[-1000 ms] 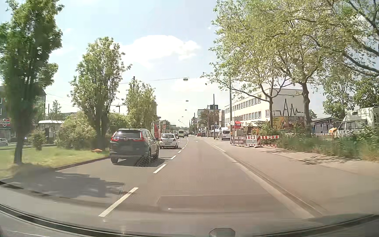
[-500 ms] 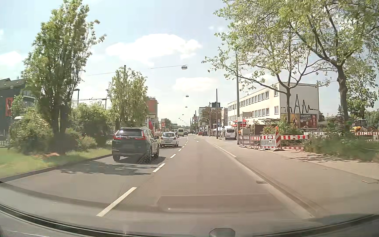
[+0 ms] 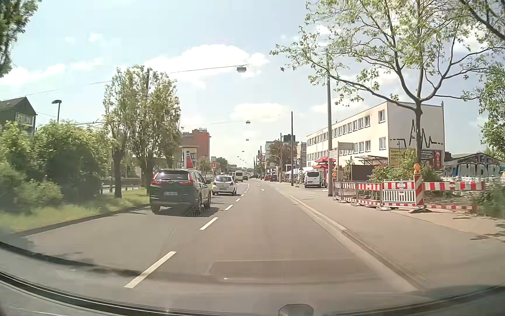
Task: Follow the waypoints while adhering to traffic rules and regulations
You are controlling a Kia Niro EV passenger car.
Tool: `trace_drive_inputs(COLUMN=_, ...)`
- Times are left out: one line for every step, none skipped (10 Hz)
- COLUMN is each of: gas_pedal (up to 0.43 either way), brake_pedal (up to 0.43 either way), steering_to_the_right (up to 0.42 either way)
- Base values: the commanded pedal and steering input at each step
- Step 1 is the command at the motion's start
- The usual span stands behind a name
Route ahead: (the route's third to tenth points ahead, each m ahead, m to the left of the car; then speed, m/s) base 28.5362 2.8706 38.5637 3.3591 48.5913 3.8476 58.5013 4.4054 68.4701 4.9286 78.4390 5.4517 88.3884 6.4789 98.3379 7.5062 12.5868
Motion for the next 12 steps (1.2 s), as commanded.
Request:
trace_drive_inputs(gas_pedal=0.118, brake_pedal=0.030, steering_to_the_right=-0.004)
trace_drive_inputs(gas_pedal=0.130, brake_pedal=0.030, steering_to_the_right=-0.005)
trace_drive_inputs(gas_pedal=0.130, brake_pedal=0.030, steering_to_the_right=-0.008)
trace_drive_inputs(gas_pedal=0.130, brake_pedal=0.030, steering_to_the_right=-0.009)
trace_drive_inputs(gas_pedal=0.130, brake_pedal=0.030, steering_to_the_right=-0.009)
trace_drive_inputs(gas_pedal=0.130, brake_pedal=0.030, steering_to_the_right=-0.009)
trace_drive_inputs(gas_pedal=0.130, brake_pedal=0.030, steering_to_the_right=-0.009)
trace_drive_inputs(gas_pedal=0.130, brake_pedal=0.030, steering_to_the_right=-0.009)
trace_drive_inputs(gas_pedal=0.130, brake_pedal=0.030, steering_to_the_right=-0.007)
trace_drive_inputs(gas_pedal=0.130, brake_pedal=0.030, steering_to_the_right=-0.005)
trace_drive_inputs(gas_pedal=0.130, brake_pedal=0.030, steering_to_the_right=-0.005)
trace_drive_inputs(gas_pedal=0.130, brake_pedal=0.030, steering_to_the_right=-0.005)
